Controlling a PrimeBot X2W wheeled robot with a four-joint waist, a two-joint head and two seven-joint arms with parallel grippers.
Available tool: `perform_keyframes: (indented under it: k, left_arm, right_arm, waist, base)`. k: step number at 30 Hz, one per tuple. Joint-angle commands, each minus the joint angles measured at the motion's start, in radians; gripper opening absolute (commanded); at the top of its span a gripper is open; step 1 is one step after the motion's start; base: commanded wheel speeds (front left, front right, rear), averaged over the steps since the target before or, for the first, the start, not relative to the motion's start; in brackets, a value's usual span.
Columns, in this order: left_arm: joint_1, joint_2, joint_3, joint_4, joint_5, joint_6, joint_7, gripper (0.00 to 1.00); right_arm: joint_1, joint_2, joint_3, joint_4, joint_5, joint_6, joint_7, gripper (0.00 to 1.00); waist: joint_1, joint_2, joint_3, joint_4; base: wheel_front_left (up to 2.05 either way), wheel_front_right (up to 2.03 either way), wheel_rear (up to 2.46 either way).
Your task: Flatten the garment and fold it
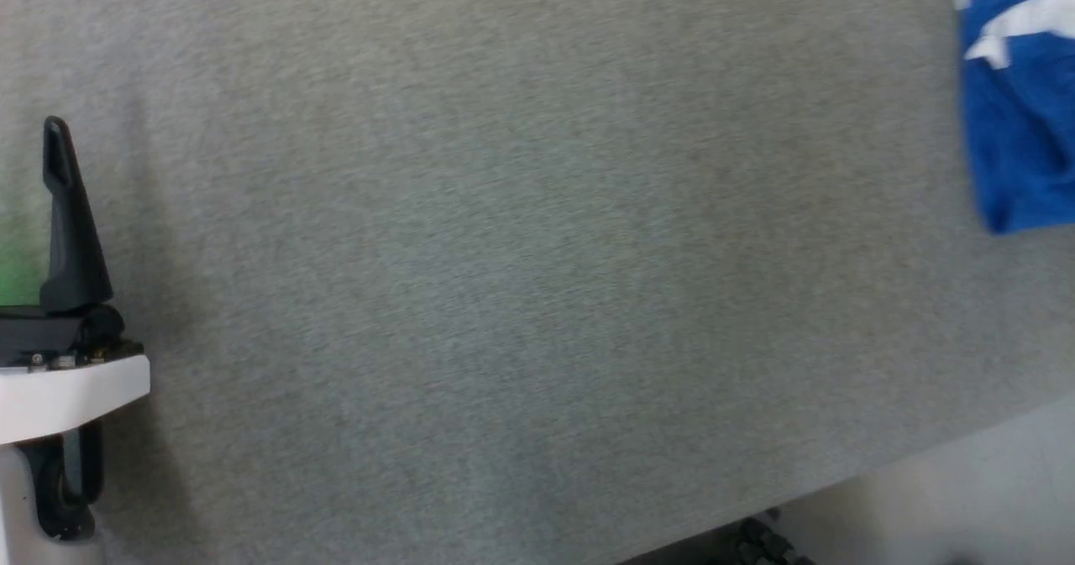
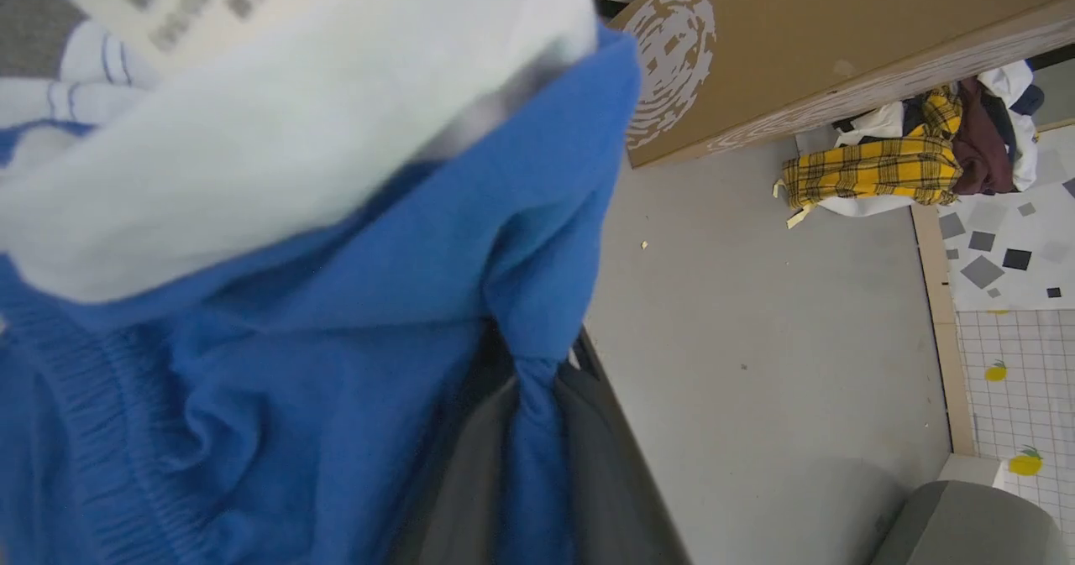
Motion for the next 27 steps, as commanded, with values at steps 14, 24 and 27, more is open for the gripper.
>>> perform_keyframes:
  k: [14,24,27]
  left_arm:
    - [-0.026,-0.030,-0.012,0.038,0.000,-0.004,-0.004,1.00]
    - [-0.012,-0.100,-0.027,0.122,0.031,-0.005,-0.004,1.00]
    - [-0.005,-0.132,-0.022,0.146,0.044,-0.002,-0.004,1.00]
  right_arm:
    - [-0.044,-0.015,-0.110,-0.031,-0.058,-0.002,-0.181,1.00]
    - [-0.077,-0.006,0.109,-0.126,0.102,-0.002,-0.488,1.00]
    - [-0.052,0.081,0.142,-0.175,0.131,-0.002,-0.556,1.00]
  waist:
    - [0.0000,-0.0001,-0.066,0.061]
    - [0.0000,-0.0001,-0.292,0.117]
    - [0.0000,-0.0001,-0.364,0.143]
  base:
    - [0.00,0.00,0.00]
    - [0.00,0.00,0.00]
    - [0.00,0.00,0.00]
